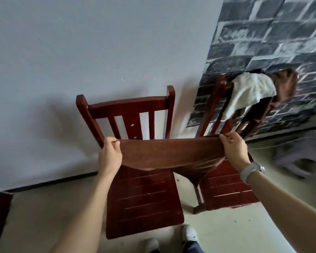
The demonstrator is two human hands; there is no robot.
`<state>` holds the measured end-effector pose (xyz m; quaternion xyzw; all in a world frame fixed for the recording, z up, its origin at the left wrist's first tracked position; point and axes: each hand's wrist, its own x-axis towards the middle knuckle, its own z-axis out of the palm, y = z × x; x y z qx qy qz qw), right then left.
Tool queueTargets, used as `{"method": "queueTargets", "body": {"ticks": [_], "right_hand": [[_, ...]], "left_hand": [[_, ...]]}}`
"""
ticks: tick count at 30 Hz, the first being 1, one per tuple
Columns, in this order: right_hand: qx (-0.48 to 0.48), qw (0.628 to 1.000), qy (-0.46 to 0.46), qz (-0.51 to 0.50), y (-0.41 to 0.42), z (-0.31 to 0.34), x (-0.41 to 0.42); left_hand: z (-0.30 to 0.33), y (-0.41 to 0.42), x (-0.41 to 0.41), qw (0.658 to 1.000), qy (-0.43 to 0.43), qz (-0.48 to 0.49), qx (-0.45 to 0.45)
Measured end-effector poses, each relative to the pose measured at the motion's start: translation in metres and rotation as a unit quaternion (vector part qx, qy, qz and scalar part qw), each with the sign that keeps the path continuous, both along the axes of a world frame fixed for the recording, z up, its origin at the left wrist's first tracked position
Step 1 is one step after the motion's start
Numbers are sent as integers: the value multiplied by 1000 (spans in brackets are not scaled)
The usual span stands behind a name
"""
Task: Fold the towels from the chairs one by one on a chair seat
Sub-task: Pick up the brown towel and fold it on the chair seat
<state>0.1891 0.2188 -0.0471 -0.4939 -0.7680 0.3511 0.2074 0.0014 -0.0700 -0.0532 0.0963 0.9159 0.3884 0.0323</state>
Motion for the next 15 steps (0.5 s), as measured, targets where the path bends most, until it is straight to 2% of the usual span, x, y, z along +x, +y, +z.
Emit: {"method": "queueTargets", "body": {"ticks": [5,6,7,8,11,13,15], "right_hand": [[-42,999,-5,3,15,7,-2],[-52,999,2,5,17,6,0],[-73,997,29,-25,-5,11,23],[-101,992,63,-45,-23,14,43],[-194,977,91,25,-23,14,53],[-230,968,75,67,-24,19,52],[-223,969,39,102,-25,20,54]], "left_hand": [[7,1,-18,992,-90,-13,83],[7,1,-21,987,-118,-26,107],[19,-11,-16,979,-139,-91,116],[29,-21,-11,970,-154,-155,104],[27,-19,-13,964,-163,-202,59],[25,-18,-13,968,-137,-212,10],[23,-19,-15,967,-109,-230,-25]]}}
